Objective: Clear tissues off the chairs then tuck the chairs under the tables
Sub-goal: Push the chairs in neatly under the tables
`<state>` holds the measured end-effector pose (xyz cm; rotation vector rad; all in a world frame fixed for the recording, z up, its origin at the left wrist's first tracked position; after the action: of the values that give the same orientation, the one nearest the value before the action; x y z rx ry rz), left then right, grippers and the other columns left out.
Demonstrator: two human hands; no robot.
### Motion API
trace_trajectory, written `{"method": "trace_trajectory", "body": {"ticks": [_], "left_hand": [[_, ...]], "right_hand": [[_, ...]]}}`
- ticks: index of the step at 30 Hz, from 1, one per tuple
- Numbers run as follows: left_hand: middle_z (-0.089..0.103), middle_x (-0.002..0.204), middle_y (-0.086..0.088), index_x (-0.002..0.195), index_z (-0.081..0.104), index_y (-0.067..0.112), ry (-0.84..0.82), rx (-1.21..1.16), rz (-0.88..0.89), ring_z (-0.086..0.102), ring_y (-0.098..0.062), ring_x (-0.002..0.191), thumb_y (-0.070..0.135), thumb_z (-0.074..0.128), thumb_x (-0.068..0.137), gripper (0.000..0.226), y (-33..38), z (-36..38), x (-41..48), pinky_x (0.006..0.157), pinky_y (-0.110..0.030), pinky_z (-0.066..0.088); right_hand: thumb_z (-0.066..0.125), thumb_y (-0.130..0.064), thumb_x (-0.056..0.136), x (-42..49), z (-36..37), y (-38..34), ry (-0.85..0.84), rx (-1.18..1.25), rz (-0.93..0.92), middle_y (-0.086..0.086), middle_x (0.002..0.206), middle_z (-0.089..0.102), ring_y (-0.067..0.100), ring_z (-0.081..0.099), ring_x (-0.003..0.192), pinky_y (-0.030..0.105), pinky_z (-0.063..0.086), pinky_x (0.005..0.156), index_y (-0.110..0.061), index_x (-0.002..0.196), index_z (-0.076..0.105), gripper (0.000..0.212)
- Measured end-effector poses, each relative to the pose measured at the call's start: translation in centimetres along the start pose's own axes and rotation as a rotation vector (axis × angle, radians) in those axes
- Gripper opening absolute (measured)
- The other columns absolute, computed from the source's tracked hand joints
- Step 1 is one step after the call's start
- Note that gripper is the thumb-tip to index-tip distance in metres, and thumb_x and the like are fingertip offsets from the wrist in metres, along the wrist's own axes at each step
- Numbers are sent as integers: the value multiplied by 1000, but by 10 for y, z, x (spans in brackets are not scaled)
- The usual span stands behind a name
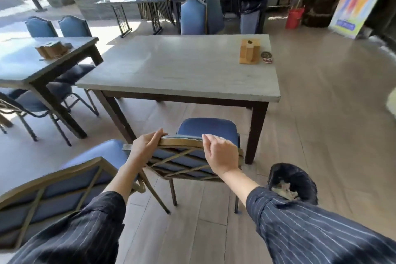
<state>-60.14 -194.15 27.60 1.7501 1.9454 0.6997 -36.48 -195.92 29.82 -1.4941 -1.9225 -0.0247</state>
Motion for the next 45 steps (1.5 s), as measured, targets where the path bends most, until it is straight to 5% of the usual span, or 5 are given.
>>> {"method": "trace_trajectory", "body": {"ticks": [11, 18, 22, 31, 45], "left_hand": [[70, 89, -5, 100, 68, 28, 184, 211, 183, 59, -25, 89, 46, 11, 88, 61, 8, 5, 24, 70, -36, 44], [69, 90, 3, 95, 65, 22, 12, 208, 391, 54, -16, 84, 59, 2, 92, 74, 28, 17, 48, 72, -34, 45], [68, 97, 3, 100, 63, 22, 25, 234, 433, 46, -7, 82, 44, 17, 96, 51, 44, 30, 56, 68, -23, 36], [62, 82, 7, 88, 53, 26, 36, 266, 501, 59, -14, 76, 49, 6, 93, 53, 53, 33, 71, 61, -31, 54], [57, 84, 3, 85, 44, 26, -99, 281, 643, 53, -17, 79, 48, 6, 91, 44, 0, -2, 160, 62, -35, 46]], "right_hand": [[19, -38, 99, 25, -3, 18, 179, -132, 11, -3, 55, 64, 12, 58, 46, 3, 5, 52, -16, 63, 65, 63], [13, -37, 98, 46, 11, 55, 128, -131, 61, -1, 64, 69, 16, 63, 55, 17, 39, 45, -15, 69, 68, 66], [22, -30, 95, 57, 15, 78, 67, -146, 111, 1, 65, 68, 18, 62, 56, 24, 45, 47, -15, 72, 68, 53], [25, -36, 87, 67, 18, 109, -19, -62, 332, 7, 64, 63, 22, 56, 61, 30, 39, 51, -10, 64, 62, 51], [30, -25, 87, 87, 69, 50, 62, -89, 604, 10, 63, 65, 26, 56, 62, 38, 47, 67, -6, 66, 65, 45]]}}
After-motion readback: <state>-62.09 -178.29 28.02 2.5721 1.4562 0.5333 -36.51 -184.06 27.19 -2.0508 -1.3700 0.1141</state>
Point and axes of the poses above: each hand's wrist, its own x-axis towards the middle knuckle, its own z-axis out of the palm, y = z × x, the point moved 9 cm from there along x, towards the middle knuckle
